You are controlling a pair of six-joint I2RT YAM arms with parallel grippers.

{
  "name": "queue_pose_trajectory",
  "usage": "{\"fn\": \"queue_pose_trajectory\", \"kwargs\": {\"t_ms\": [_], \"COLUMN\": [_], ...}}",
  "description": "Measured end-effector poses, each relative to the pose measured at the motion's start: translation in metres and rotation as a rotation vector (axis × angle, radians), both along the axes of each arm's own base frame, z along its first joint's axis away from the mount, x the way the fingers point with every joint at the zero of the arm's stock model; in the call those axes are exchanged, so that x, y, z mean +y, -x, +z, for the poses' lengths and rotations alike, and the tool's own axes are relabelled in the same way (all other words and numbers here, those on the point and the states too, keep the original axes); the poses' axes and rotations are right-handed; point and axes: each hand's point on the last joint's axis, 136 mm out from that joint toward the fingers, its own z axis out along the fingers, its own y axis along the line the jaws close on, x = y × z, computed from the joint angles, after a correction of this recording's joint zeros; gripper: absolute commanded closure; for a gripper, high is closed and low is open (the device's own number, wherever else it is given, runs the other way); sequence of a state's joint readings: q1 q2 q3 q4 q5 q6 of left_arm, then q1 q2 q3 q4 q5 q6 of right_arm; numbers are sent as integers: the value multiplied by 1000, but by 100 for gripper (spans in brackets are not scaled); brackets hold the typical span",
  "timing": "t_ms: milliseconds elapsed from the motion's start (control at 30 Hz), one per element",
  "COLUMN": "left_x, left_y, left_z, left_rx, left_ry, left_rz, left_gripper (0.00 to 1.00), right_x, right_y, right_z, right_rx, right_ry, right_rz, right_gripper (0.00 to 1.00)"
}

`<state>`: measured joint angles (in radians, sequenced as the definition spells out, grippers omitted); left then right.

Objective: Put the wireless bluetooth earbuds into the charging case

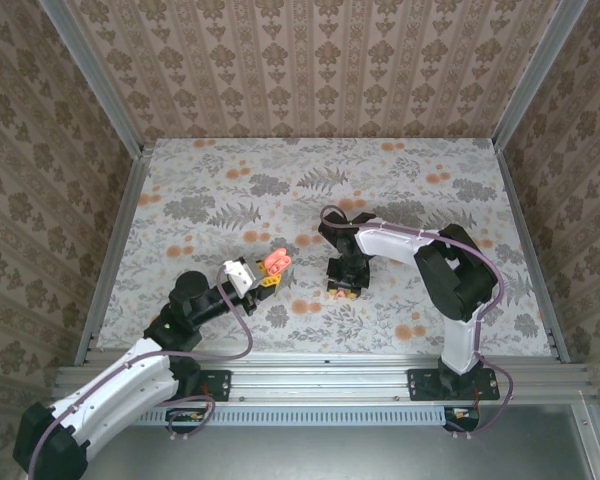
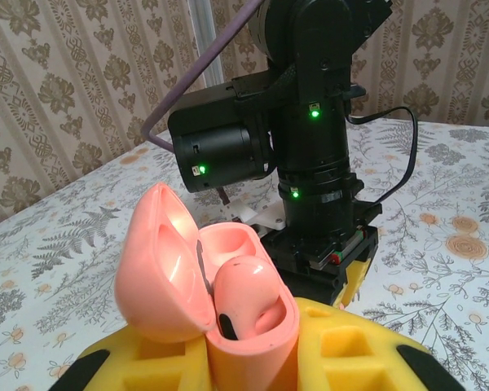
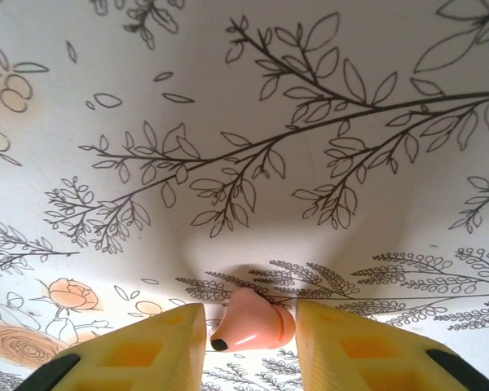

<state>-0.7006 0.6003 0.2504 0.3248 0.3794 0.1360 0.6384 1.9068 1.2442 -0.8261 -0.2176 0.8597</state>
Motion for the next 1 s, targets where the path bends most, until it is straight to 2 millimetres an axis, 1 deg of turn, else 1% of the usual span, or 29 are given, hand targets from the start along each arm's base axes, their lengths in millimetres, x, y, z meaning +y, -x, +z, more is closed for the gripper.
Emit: {"fn": "queue_pose_trajectory", "kwargs": {"t_ms": [300, 533, 700, 833, 1000], "left_x": [0, 0, 1, 1, -1], "left_y": [-1, -3, -10, -16, -22], "left_z": [-2, -6, -20, -32, -47], "left_rx": [4, 14, 47, 78, 130], "left_ry": [-3, -14, -46, -75, -100], "left_rz": [3, 16, 45, 67, 83], "left_gripper": [96, 96, 96, 96, 96], "right_x": [3, 11, 15, 17, 25], "right_y": [-3, -7, -10, -11, -16], "right_z": [3, 21, 31, 35, 43], "right_rx": [-18, -97, -183, -245, -367], "right_ry": [-12, -65, -106, -146, -214], "right_rz": [3, 12, 24, 32, 78], "right_gripper": [69, 69, 70, 70, 70]}}
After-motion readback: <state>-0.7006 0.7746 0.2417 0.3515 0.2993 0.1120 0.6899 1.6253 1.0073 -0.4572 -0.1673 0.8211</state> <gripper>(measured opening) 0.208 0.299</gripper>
